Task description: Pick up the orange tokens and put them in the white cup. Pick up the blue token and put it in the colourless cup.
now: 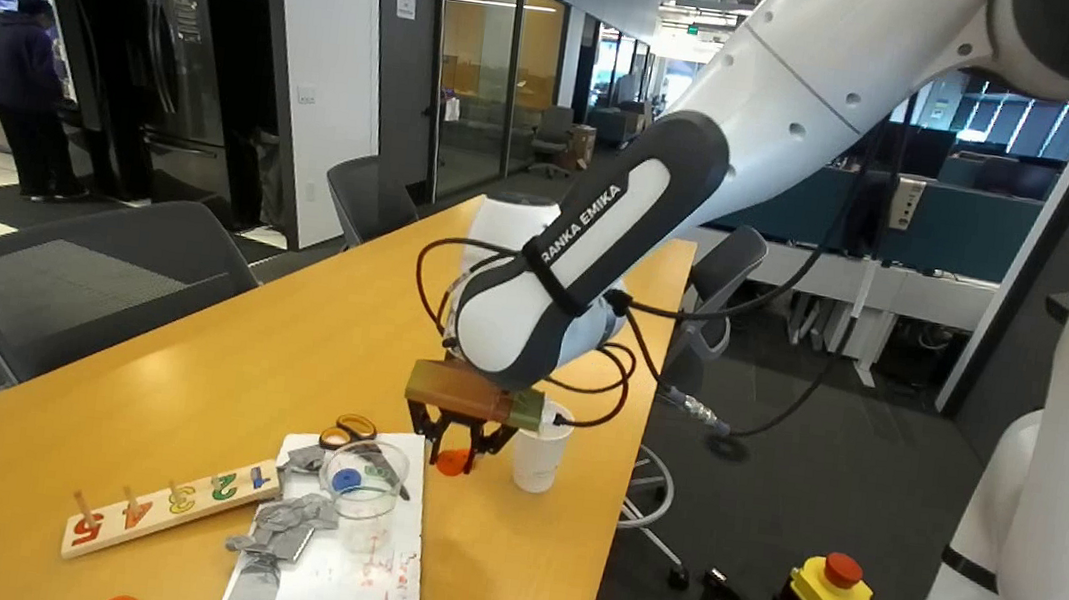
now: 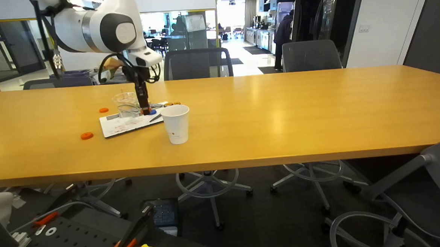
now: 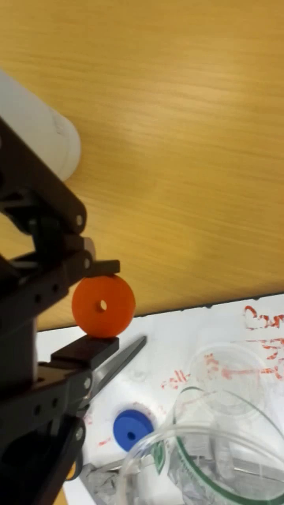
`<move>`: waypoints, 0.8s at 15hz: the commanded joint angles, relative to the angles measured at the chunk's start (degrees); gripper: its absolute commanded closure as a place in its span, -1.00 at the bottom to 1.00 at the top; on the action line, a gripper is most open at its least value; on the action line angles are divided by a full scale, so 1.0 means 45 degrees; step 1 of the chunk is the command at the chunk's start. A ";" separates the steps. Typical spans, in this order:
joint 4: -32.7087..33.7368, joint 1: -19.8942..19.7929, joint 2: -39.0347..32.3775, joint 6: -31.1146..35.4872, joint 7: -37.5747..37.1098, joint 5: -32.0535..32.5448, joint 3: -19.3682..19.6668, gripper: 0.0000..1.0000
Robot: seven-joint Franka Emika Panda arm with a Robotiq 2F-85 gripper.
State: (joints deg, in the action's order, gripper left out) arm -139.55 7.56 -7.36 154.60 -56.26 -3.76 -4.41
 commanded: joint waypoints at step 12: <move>0.0605 -0.1588 0.2217 -0.3813 0.3283 0.2877 0.0770 0.57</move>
State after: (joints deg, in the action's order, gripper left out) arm -138.63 1.28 4.02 139.13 -46.27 11.15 -1.23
